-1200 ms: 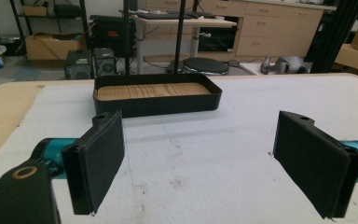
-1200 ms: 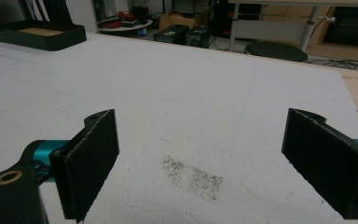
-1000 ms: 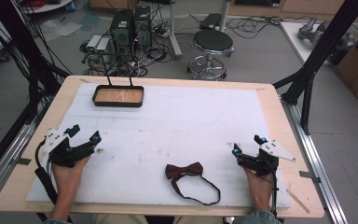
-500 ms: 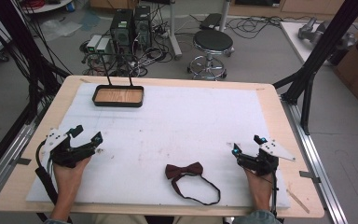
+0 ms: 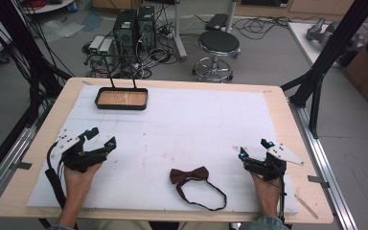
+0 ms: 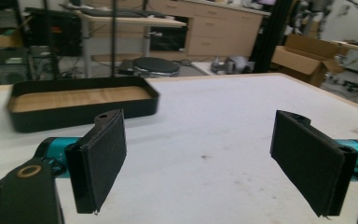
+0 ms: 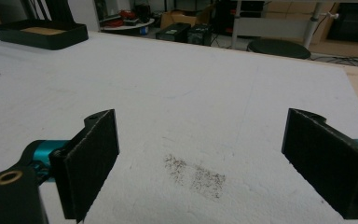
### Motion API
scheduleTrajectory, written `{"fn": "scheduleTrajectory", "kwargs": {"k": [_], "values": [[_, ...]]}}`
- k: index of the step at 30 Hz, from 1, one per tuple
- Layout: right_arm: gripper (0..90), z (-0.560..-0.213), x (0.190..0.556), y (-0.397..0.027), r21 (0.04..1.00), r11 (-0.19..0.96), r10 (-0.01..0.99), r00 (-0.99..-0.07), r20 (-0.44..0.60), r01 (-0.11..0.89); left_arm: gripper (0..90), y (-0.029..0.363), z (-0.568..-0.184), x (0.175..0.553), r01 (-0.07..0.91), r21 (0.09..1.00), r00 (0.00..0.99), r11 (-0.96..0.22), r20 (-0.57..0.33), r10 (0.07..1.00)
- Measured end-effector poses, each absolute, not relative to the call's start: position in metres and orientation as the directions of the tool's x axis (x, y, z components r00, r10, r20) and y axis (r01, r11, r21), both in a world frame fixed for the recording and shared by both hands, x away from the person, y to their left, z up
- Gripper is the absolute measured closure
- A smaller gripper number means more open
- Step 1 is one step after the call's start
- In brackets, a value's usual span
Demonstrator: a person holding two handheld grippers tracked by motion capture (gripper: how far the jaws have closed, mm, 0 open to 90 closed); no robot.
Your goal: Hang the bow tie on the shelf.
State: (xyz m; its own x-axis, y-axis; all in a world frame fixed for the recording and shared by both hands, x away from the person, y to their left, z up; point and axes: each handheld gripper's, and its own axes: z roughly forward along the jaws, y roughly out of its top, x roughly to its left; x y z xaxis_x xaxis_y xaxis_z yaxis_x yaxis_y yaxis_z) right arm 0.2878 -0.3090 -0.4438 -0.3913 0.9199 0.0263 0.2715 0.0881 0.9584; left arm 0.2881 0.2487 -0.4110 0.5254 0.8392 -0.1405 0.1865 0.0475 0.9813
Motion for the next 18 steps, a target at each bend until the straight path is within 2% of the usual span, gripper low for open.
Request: {"fn": "scheduleTrajectory", "kwargs": {"k": [9, 18], "values": [[10.0, -0.444, 0.288, -0.31, 0.959, 0.091, 0.921, -0.388, 0.022, 0.27, 24.9, 0.194, -0.407, 0.292, 0.197, 0.98, 0.695, -0.025, -0.122, 0.709], [10.0, -0.444, 0.288, -0.31, 0.959, 0.088, 0.922, -0.387, 0.025, 0.27, 29.9, 0.141, -0.417, 0.299, 0.228, 0.968, 0.806, -0.109, -0.124, 0.579]]}}
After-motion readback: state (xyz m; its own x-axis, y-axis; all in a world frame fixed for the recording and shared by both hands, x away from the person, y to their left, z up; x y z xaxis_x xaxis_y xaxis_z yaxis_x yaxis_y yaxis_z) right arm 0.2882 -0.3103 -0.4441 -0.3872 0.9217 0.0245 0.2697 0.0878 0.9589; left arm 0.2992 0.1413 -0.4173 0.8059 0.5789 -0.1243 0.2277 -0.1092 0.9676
